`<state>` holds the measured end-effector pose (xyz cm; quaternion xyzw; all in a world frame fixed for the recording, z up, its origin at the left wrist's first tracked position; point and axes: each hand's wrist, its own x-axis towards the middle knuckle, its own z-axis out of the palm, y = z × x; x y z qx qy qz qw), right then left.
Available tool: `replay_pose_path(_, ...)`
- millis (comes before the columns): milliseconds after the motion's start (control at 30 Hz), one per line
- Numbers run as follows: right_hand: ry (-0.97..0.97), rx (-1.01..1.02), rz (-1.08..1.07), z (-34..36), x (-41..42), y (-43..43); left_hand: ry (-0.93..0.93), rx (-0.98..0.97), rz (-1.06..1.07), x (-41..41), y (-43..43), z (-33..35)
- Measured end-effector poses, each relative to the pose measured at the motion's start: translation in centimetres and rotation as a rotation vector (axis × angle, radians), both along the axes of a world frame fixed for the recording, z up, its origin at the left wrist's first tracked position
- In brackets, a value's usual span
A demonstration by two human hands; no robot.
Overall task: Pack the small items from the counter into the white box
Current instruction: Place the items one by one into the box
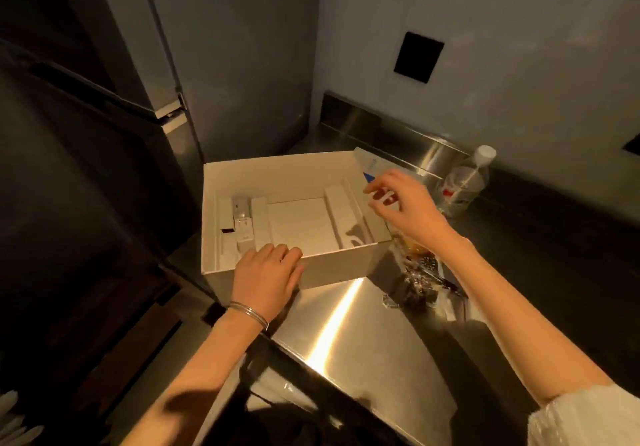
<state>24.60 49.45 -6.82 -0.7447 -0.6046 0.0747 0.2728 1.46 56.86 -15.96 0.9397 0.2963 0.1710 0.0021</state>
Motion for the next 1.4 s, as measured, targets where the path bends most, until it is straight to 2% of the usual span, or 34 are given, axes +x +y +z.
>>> replay_pose_path(100, 0.032, -0.011, -0.205, -0.4, 4.4, -6.9, -0.038, 0.056, 0.004, 0.8, -0.1, -0.2)
replay_pose_path(233, 0.057, -0.347, -0.292, -5.3, 7.4, -11.6, -0.061, 0.105, -0.001, 1.0, -0.3, -0.6)
replay_pose_path(367, 0.006, -0.540, -0.312, -10.4, 8.2, -12.5, -0.048, 0.115, -0.010, 1.0, -0.4, -0.7)
replay_pose_path(733, -0.126, -0.650, -0.380, -12.9, 8.2, -11.8, -0.039, 0.124, 0.032, 1.0, -0.9, -0.4)
replay_pose_path(800, -0.111, -0.581, -0.425, -11.3, 8.3, -11.7, -0.002, 0.111, 0.016, 0.7, -0.8, -0.2)
replay_pose_path(900, 0.061, -0.227, -0.439, -5.9, 7.7, -10.5, 0.039, 0.099, -0.030, 0.1, 0.1, -0.1)
replay_pose_path(967, 0.141, -0.001, -0.382, -1.1, 6.1, -8.9, 0.041, 0.072, -0.025, -0.3, 0.6, 0.0)
replay_pose_path(1067, 0.272, 0.129, -0.240, 3.9, 3.0, -5.1, 0.023, 0.043, 0.015, -0.5, 0.9, -0.1)
replay_pose_path(1133, 0.299, 0.045, -0.128, 4.7, 0.8, -1.2, 0.036, 0.030, 0.016, -0.6, 0.9, -0.1)
replay_pose_path(1200, 0.244, -0.122, -0.064, 3.5, -1.3, 3.3, 0.063, 0.008, -0.023, -0.8, 1.2, 0.3)
replay_pose_path(1333, 0.021, -0.403, -0.074, -2.3, -3.2, 10.5, 0.231, -0.173, -0.030, -0.9, 2.5, 1.7)
replay_pose_path(1400, -0.087, -0.523, -0.108, -5.2, -2.8, 12.0, 0.267, -0.182, -0.024, -1.0, 2.5, 1.8)
